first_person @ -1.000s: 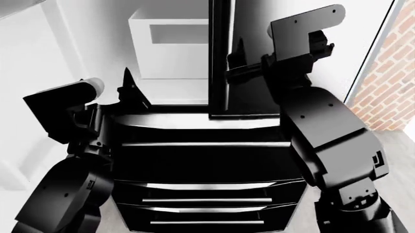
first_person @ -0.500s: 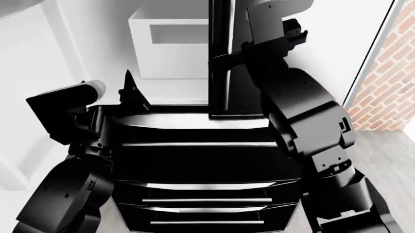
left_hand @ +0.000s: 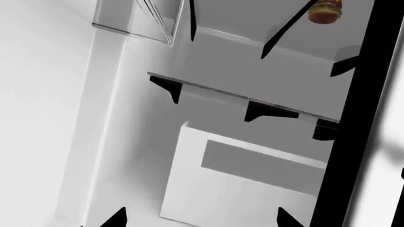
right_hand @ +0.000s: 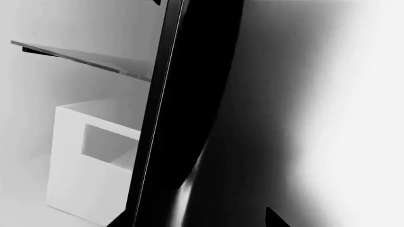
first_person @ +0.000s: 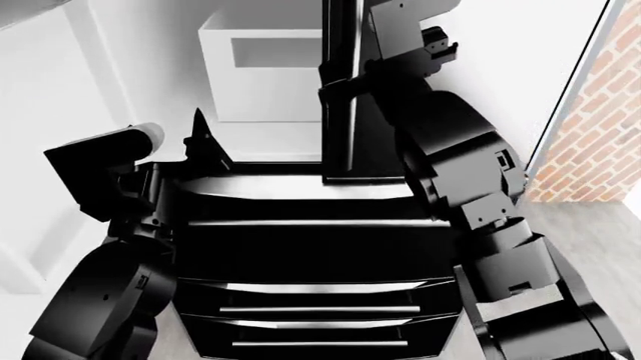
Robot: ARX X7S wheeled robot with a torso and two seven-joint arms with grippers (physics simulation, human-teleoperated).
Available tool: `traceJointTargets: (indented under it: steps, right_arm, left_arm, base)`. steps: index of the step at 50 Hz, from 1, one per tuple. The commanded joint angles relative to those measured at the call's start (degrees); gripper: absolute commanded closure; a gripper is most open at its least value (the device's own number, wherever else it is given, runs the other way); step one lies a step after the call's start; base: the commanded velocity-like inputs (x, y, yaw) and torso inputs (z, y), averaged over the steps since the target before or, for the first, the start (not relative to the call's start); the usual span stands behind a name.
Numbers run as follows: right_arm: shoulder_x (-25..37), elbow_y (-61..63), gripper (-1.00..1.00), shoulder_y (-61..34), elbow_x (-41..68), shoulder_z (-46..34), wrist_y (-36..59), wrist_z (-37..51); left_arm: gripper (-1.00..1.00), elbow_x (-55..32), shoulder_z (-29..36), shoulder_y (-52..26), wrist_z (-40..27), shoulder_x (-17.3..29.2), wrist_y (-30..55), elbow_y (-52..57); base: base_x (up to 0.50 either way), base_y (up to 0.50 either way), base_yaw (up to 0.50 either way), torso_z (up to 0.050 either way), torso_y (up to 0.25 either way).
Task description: Open the fridge doors
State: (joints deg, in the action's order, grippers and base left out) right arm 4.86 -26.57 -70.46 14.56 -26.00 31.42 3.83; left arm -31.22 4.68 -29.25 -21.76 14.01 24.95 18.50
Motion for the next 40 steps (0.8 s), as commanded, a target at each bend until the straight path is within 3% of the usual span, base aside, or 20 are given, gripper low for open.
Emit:
traceJointTargets:
  steps: [1,19,20,40]
  right_arm:
    - [-0.93,-6.57,-1.0,-2.03,0.15,-1.01,-3.54,-1.49]
    - [-2.32,-18.04,-1.0,-5.57,1.02,-2.17,-9.96,-4.35]
    - [-2.24,-17.44,1.0,-5.44,1.0,-2.37,-9.69,-4.14]
    - [2.91,4.21,1.0,1.0,0.69,-4.67,1.38,2.95]
  left_arm:
    - [-1.0,-0.02,0.3,-0.13,0.09,0.1,-0.55,-0.64]
    - [-1.0,-0.56,0.58,-0.31,-0.3,0.38,-0.48,-0.57]
    - [-1.0,-0.48,0.63,-0.27,-0.3,0.37,-0.6,-0.65]
    - [-1.0,-0.42,1.13,-0.14,-0.81,0.51,-1.04,-1.22]
  base:
    - [0.0,0.0,0.0,0.0,0.0]
    - [0.0,0.0,0.0,0.0,0.0]
    - [0.0,0.0,0.0,0.0,0.0]
    - [0.0,0.0,0.0,0.0,0.0]
